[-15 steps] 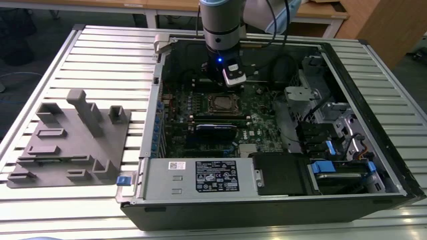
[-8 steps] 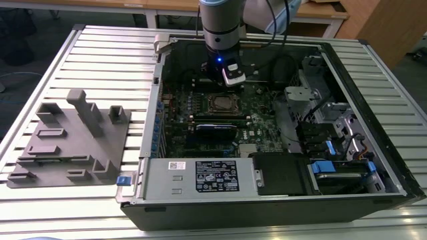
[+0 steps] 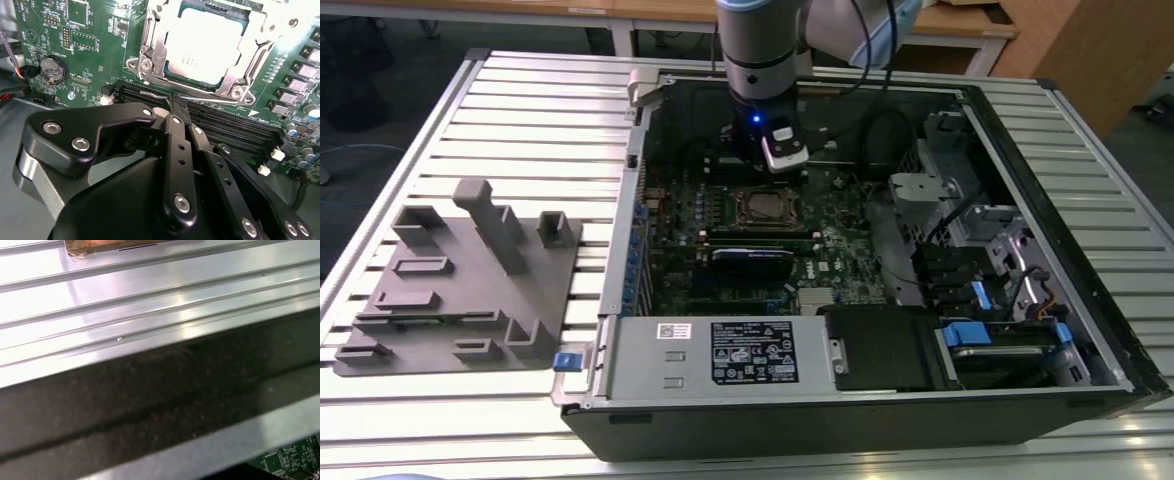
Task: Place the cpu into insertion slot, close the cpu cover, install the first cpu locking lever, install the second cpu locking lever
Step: 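Install the first cpu locking lever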
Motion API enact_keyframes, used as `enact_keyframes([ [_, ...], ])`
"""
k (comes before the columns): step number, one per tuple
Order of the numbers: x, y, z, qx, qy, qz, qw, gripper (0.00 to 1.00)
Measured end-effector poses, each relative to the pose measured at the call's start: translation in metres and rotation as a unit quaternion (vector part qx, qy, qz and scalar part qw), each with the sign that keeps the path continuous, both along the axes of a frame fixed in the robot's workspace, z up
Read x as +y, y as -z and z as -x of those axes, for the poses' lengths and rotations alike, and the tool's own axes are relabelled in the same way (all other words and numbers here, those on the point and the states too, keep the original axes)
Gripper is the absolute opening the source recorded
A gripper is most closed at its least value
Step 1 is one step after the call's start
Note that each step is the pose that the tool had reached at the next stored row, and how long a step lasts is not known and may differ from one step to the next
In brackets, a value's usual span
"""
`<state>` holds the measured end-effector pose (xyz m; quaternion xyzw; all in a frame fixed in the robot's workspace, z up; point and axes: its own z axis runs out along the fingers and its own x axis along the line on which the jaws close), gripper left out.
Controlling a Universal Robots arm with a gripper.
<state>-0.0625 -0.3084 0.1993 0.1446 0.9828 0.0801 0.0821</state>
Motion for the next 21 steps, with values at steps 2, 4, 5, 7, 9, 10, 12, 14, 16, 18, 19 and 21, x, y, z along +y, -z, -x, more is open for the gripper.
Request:
enact_keyframes([
  [2,0.0004,0.0004,0.0001,-0.0018,0.000,-0.0001,1.00000,0.11],
  [4,0.0007,0.0008,0.0001,-0.0041,0.000,0.0000,0.99999,0.11],
  [5,0.0009,0.0009,0.0001,-0.0051,0.000,0.0001,0.99999,0.11],
  [7,0.0009,0.0011,0.0000,-0.0063,0.000,0.0002,0.99998,0.11],
  [9,0.0009,0.0012,0.0000,-0.0070,0.000,0.0005,0.99998,0.11],
  [10,0.0009,0.0012,0.0000,-0.0073,0.000,0.0009,0.99997,0.11],
  [12,0.0009,0.0014,0.0000,-0.0078,0.000,0.0016,0.99997,0.11],
  [14,0.0010,0.0016,0.0000,-0.0079,0.000,0.0025,0.99997,0.11],
  [16,0.0009,0.0017,0.0000,-0.0078,0.000,0.0040,0.99996,0.11],
  [18,0.0009,0.0018,0.0000,-0.0078,0.000,0.0050,0.99996,0.11],
  [19,0.0009,0.0018,0.0001,-0.0078,0.000,0.0051,0.99996,0.11],
  [21,0.0009,0.0017,0.0001,-0.0078,0.000,0.0051,0.99996,0.11],
])
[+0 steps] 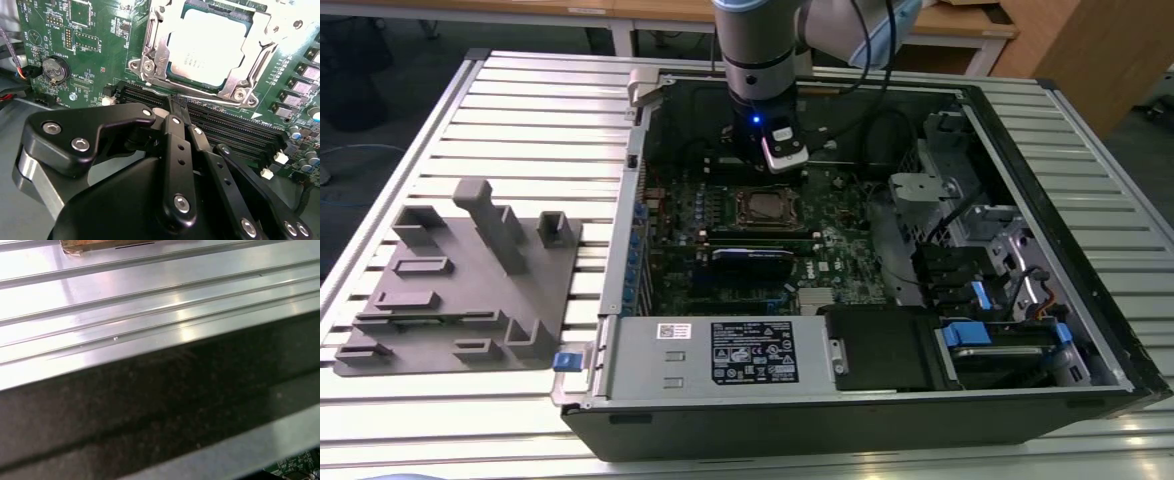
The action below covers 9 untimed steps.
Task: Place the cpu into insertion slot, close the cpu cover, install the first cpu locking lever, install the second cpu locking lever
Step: 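Install the first cpu locking lever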
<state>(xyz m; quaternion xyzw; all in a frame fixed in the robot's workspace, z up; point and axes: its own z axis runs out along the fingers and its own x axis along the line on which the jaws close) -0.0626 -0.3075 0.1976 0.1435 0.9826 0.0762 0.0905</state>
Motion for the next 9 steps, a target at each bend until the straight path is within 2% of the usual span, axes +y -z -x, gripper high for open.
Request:
enact_keyframes([
  [9,-0.0005,-0.0011,-0.0015,0.0000,0.003,0.0001,1.00000,0.11],
])
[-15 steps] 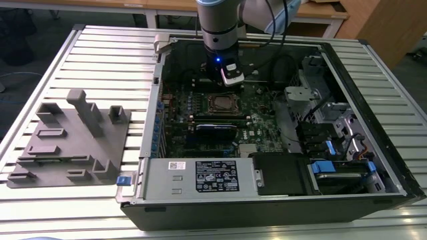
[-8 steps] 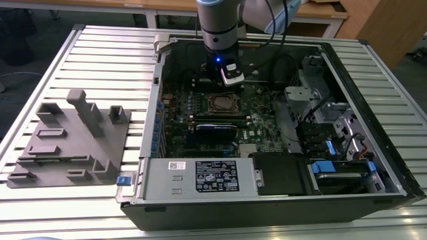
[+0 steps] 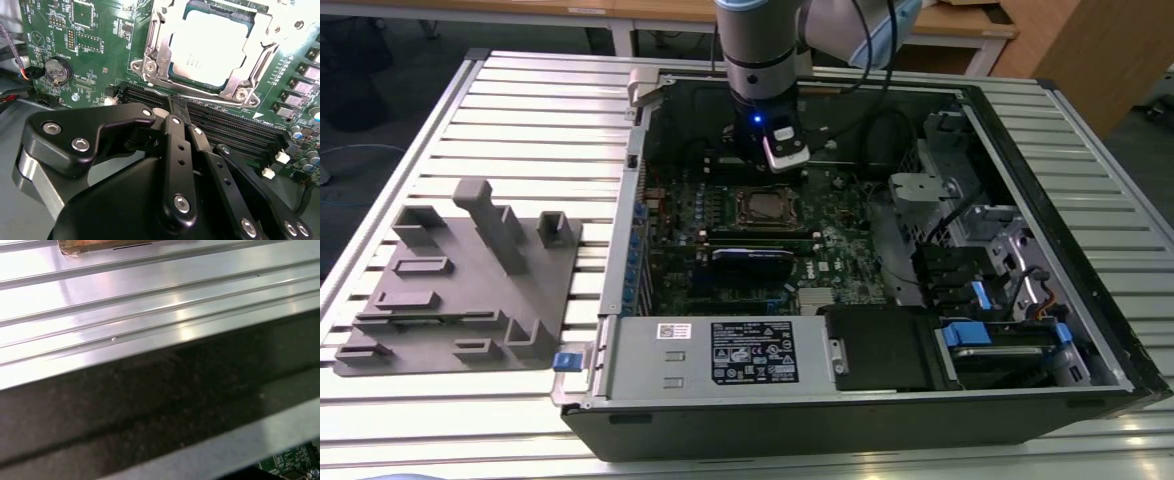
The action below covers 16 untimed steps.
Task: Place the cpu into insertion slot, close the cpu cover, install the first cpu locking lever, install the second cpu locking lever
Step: 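Install the first cpu locking lever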
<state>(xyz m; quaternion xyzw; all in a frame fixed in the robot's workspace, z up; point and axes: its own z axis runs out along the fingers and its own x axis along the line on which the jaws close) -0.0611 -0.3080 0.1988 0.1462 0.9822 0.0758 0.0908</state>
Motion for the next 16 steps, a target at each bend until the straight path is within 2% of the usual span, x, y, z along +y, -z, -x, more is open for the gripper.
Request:
enact_keyframes([
  [5,-0.0005,0.0007,0.0000,0.0000,0.016,0.0000,0.99987,0.11],
  [16,-0.0005,0.0029,0.0006,0.0000,0.021,0.0003,0.99978,0.11],
])
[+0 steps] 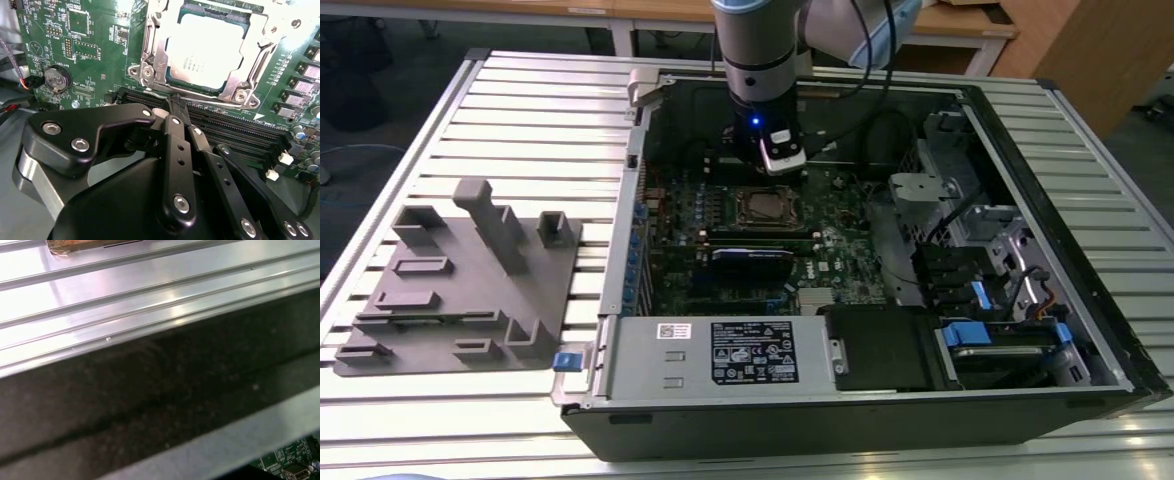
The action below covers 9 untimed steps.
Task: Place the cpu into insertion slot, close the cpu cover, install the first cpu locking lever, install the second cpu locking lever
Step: 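Install the first cpu locking lever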
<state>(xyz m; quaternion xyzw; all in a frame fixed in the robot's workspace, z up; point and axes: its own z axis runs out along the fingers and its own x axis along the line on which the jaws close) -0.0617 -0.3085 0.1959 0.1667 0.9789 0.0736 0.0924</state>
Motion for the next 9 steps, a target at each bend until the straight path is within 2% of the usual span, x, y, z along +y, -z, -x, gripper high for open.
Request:
enact_keyframes([
  [9,0.0000,0.0001,0.0000,-0.0001,0.003,0.0018,0.99999,0.11],
])
